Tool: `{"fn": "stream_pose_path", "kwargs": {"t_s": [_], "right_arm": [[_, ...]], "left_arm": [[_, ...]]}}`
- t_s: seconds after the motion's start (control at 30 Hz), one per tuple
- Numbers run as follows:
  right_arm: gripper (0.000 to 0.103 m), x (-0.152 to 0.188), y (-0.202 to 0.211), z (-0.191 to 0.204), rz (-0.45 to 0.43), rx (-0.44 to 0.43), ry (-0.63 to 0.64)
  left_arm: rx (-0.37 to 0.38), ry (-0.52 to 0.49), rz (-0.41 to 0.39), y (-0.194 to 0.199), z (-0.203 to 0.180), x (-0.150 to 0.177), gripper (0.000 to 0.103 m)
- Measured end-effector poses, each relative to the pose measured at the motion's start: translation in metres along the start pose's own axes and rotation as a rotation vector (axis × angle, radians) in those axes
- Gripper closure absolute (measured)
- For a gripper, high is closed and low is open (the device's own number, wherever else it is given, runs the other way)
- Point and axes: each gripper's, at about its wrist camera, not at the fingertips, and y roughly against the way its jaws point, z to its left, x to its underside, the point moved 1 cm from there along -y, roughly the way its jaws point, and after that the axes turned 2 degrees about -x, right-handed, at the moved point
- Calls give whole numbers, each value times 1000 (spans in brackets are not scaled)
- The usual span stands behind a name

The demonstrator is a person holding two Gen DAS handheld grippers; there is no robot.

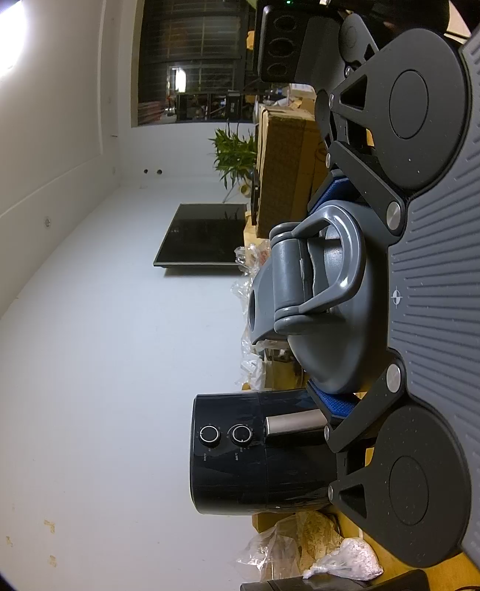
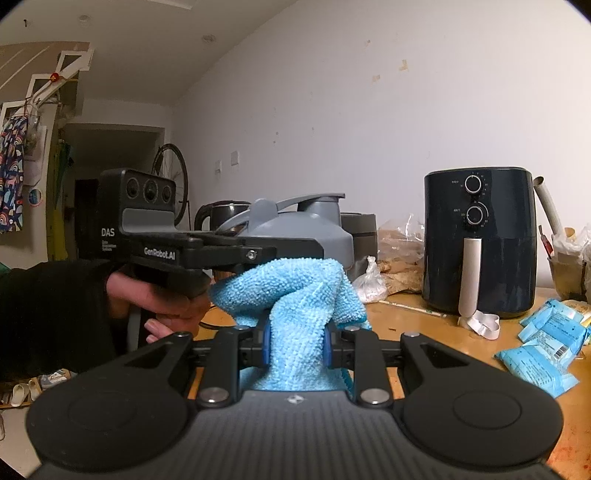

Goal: Clean container

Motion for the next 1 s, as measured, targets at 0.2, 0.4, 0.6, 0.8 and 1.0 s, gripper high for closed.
{"fn": "stream_pose_path", "kwargs": {"t_s": [0.2, 0.4, 0.6, 0.8, 1.0], "right_arm": [[82, -5, -1, 1, 32, 5, -4], [82, -10, -3, 1, 67, 9, -6], [84, -13, -5, 2, 93, 6, 2], [86, -13, -6, 3, 114, 5, 18], [86, -9, -8, 2, 131, 2, 11]], "left_arm": [[0, 1, 0, 0, 1, 0, 8], [1, 2, -1, 0, 1, 0, 8], [1, 2, -2, 0, 1, 0, 8], [0, 2, -1, 0, 1, 0, 8], [-2, 1, 1, 0, 0, -1, 8]]}}
